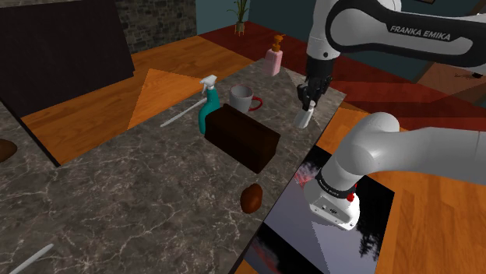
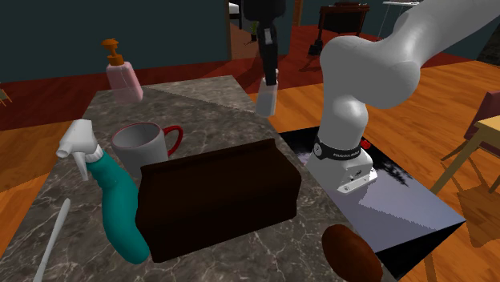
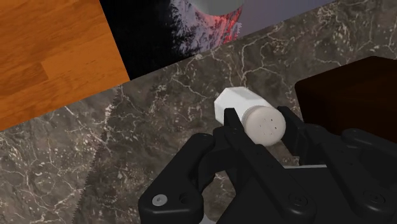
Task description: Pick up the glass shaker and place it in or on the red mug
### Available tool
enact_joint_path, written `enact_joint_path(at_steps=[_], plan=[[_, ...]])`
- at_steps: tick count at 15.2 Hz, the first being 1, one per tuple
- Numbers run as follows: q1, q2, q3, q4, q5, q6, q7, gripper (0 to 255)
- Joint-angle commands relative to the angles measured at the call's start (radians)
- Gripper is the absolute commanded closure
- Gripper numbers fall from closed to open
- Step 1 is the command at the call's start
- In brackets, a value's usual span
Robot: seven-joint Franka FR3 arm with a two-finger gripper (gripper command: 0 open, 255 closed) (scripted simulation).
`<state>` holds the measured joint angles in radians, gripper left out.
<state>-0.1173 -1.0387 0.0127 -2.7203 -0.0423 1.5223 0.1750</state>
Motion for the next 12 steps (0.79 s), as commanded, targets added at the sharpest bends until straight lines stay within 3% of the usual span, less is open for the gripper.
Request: enact_joint_path(at_steps=[1, 9, 12], plan=[[0.000, 0.004, 0.000, 0.031, 0.000, -0.028, -0.002, 255], [-0.002, 0.029, 0.000, 0.145, -0.001, -0.116, -0.006, 255], [-0.004, 0.167, 0.000, 0.224, -0.002, -0.057, -0.005, 255]])
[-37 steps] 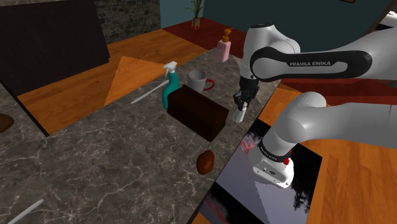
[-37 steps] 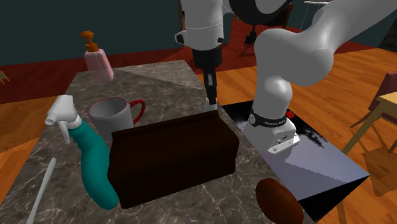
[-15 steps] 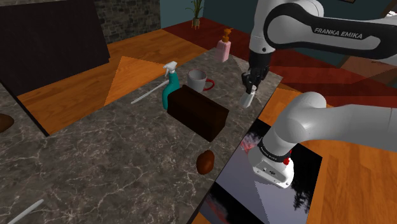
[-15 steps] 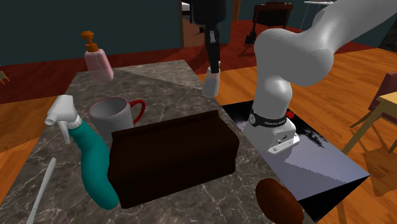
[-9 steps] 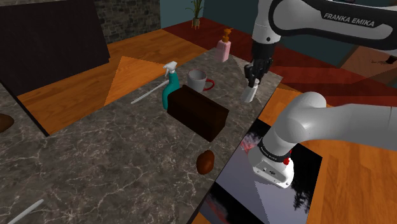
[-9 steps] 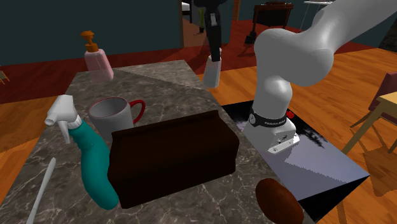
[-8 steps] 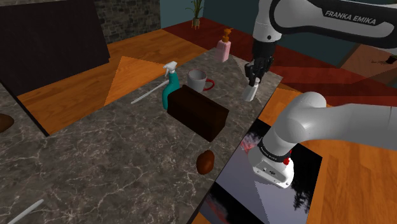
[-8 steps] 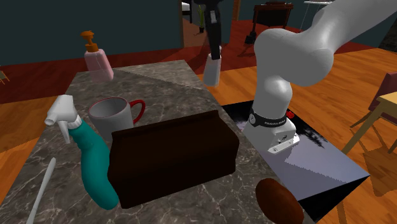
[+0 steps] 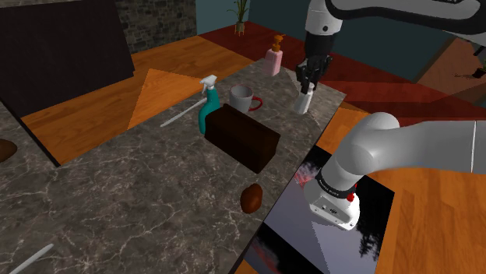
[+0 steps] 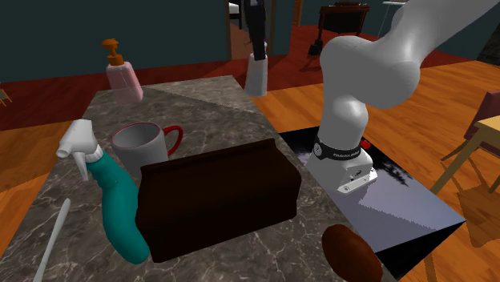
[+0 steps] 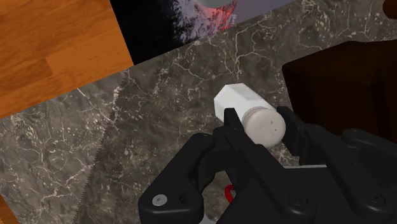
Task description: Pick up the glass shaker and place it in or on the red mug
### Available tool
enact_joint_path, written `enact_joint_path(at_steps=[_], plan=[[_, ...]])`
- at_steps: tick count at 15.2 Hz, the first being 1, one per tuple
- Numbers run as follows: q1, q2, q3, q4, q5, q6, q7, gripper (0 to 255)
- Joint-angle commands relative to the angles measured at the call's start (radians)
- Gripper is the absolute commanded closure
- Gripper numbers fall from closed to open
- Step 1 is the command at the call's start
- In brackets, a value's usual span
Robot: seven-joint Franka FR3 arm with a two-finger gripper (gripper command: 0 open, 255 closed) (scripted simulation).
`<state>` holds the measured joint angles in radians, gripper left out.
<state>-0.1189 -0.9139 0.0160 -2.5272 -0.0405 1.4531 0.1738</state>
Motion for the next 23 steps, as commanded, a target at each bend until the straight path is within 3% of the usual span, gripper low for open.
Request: enact_joint_path(at_steps=[1, 10, 19, 23], plan=[[-0.003, 0.087, -0.004, 0.059, -0.004, 0.029, -0.003, 255], [-0.009, 0.467, -0.002, 0.365, -0.007, 0.102, -0.001, 255], [-0.010, 0.824, -0.001, 0.761, -0.012, 0.064, -0.001, 255], [-0.010, 0.819, -0.001, 0.701, -0.012, 0.118, 0.001, 255]])
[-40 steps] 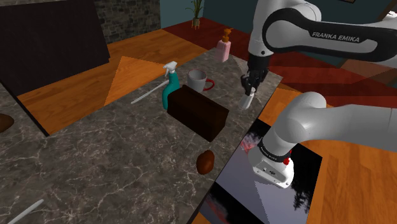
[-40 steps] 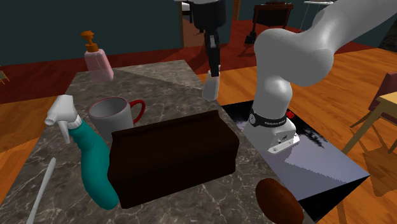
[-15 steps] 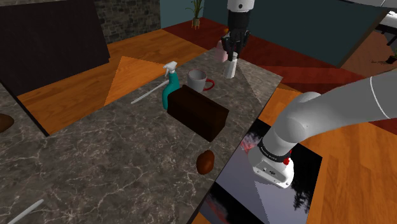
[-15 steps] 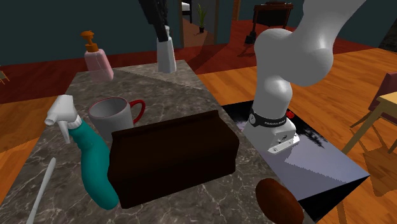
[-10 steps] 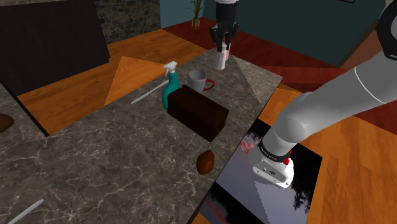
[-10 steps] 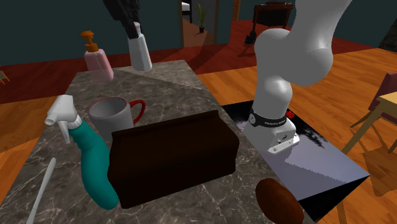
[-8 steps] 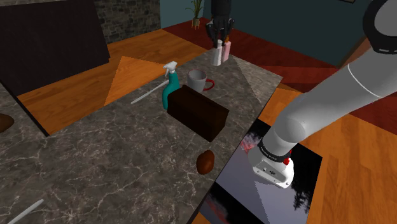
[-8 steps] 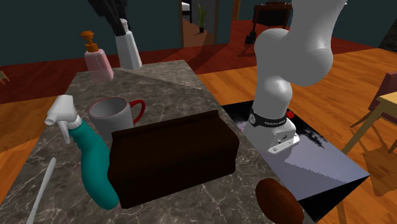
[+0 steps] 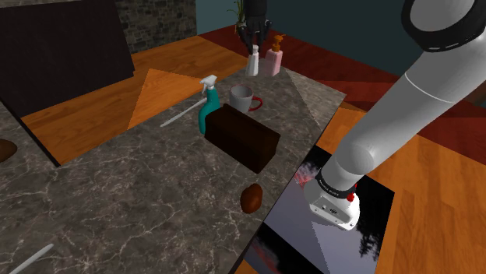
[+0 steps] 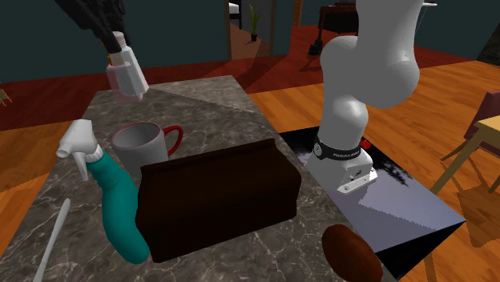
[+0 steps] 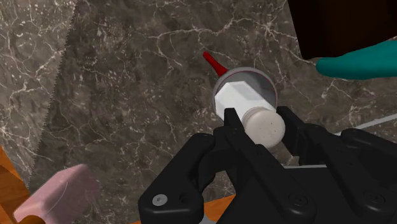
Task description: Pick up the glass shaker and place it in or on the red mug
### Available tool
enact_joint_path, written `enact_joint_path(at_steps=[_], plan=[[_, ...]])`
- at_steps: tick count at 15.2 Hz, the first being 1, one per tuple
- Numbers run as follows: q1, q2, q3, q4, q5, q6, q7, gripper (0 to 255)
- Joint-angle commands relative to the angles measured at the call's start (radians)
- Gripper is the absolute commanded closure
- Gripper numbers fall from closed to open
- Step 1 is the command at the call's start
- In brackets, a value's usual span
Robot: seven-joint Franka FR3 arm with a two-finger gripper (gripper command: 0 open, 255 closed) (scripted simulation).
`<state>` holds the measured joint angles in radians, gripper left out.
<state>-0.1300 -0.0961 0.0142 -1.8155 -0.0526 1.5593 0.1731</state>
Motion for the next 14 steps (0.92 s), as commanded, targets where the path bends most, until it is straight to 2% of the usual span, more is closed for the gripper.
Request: enact_joint_path(at_steps=[1, 14], plan=[[0.001, 0.000, 0.001, -0.025, 0.000, 0.026, 0.003, 255], [0.000, 0.011, 0.000, -0.188, -0.001, 0.199, 0.011, 255]])
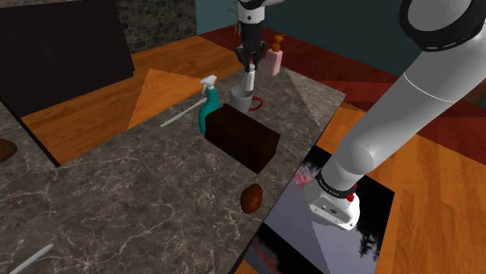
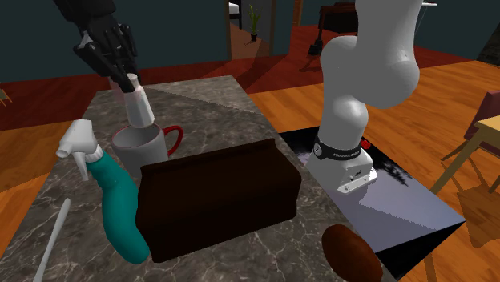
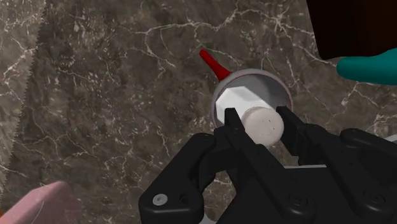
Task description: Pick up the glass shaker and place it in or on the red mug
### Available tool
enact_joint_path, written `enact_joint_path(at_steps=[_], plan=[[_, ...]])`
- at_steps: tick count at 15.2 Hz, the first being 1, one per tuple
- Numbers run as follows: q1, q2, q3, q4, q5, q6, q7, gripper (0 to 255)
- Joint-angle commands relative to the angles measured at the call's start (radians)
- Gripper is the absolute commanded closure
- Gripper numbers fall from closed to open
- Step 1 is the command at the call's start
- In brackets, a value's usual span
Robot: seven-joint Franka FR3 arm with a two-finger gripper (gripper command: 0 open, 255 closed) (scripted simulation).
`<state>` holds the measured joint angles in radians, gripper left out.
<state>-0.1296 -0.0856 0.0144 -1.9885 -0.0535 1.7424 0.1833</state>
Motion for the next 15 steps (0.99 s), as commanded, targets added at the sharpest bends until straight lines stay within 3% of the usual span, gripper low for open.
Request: enact_joint_path(at_steps=[1, 10, 11, 15], plan=[[0.000, 0.002, 0.000, -0.026, 0.000, 0.029, 0.001, 255], [0.000, 0.008, -0.001, -0.048, -0.001, 0.057, 0.003, 255], [0.000, 0.009, 0.000, -0.047, -0.001, 0.057, 0.003, 0], [0.001, 0.009, 0.000, -0.050, -0.001, 0.059, 0.003, 0]])
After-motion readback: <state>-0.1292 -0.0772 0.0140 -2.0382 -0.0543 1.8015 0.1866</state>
